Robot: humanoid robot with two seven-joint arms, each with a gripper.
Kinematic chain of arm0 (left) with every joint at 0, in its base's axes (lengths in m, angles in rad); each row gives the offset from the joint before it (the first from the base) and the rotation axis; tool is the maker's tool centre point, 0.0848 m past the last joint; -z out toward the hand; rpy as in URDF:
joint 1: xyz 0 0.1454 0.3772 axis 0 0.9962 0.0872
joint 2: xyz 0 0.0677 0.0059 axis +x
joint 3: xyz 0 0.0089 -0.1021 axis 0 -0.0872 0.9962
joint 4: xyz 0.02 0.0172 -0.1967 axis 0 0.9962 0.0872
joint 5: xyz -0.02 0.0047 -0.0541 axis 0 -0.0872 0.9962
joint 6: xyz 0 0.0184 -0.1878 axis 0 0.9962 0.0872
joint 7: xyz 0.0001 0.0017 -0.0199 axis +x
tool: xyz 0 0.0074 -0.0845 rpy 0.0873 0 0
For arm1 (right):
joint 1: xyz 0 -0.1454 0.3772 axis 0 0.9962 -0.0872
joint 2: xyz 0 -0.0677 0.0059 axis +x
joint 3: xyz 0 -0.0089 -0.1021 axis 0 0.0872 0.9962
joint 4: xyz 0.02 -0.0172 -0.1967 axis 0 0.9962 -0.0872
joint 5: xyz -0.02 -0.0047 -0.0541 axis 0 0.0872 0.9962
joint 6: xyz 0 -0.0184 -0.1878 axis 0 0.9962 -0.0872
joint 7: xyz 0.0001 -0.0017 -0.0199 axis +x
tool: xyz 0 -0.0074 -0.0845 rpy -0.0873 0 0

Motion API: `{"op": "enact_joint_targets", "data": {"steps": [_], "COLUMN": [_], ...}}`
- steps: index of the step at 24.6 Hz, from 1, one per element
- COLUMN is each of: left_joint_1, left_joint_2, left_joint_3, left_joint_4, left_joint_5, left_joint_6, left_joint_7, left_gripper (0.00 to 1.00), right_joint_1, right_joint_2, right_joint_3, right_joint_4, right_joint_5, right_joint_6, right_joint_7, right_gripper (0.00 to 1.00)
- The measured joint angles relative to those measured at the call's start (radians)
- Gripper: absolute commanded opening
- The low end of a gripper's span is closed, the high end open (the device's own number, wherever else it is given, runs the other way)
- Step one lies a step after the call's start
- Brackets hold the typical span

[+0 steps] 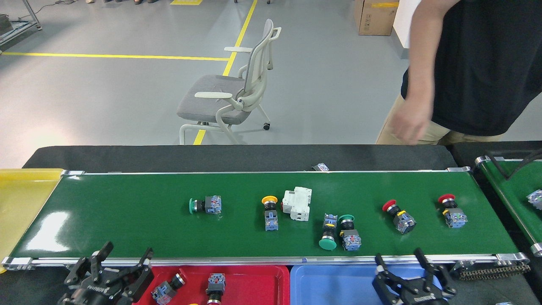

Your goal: Pick switch part from conveyor to tray

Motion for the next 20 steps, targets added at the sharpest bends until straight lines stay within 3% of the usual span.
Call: {"op": "enact_joint_targets", "data": {"steps": [4,10,16,18,20], "left_joint_1": [-0.094,-0.181,-0.271,-0.292,-0.306], "left_joint_2": [-0.007,-0.028,-0.045,-0.045,-0.045], "left_joint_3": [-0.063,-0.131,-0.132,-0.132,-0.132], "left_joint_4": [0.107,0.204,0.348,0.376,0.398], "left_joint_5": [-0.074,-0.127,-0.127,-0.127,-0.127], "left_joint_6": [0.063,0.157,0.175,0.176,0.176], "left_joint_7": [-0.009,-0.013,-0.014,-0.014,-0.014], "left_gripper": [1.00,1.00,1.00,1.00,1.00], "right_joint_1": [-0.070,-0.159,-0.305,-0.350,-0.382], "right_joint_2": [0.003,0.012,0.074,0.097,0.102], "right_joint_3": [0.109,0.259,0.375,0.396,0.428], "right_joint_4": [0.059,0.152,0.318,0.376,0.419], "right_joint_5": [0.063,0.071,0.075,0.075,0.085], "right_joint_6": [0.065,0.171,0.267,0.292,0.305], "right_joint_7": [0.047,0.062,0.064,0.064,0.064], "right_gripper": [0.98,0.98,0.98,0.83,0.41]}}
